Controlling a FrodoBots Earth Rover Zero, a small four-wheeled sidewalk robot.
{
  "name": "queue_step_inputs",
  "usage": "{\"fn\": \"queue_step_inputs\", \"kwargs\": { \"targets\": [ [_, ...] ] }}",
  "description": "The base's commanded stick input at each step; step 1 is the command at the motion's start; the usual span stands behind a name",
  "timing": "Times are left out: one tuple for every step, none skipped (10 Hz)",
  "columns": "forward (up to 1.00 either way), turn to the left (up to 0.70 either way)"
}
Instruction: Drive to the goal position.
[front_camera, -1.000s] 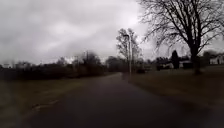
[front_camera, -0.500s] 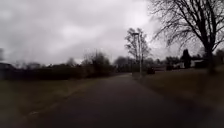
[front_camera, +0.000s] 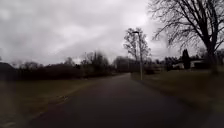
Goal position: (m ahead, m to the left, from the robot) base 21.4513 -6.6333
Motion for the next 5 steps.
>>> {"fn": "queue_step_inputs", "kwargs": {
  "targets": [
    [0.85,0.00],
    [0.85,0.00],
    [0.85,0.00],
    [0.85,0.00],
    [0.85,0.00]
  ]
}}
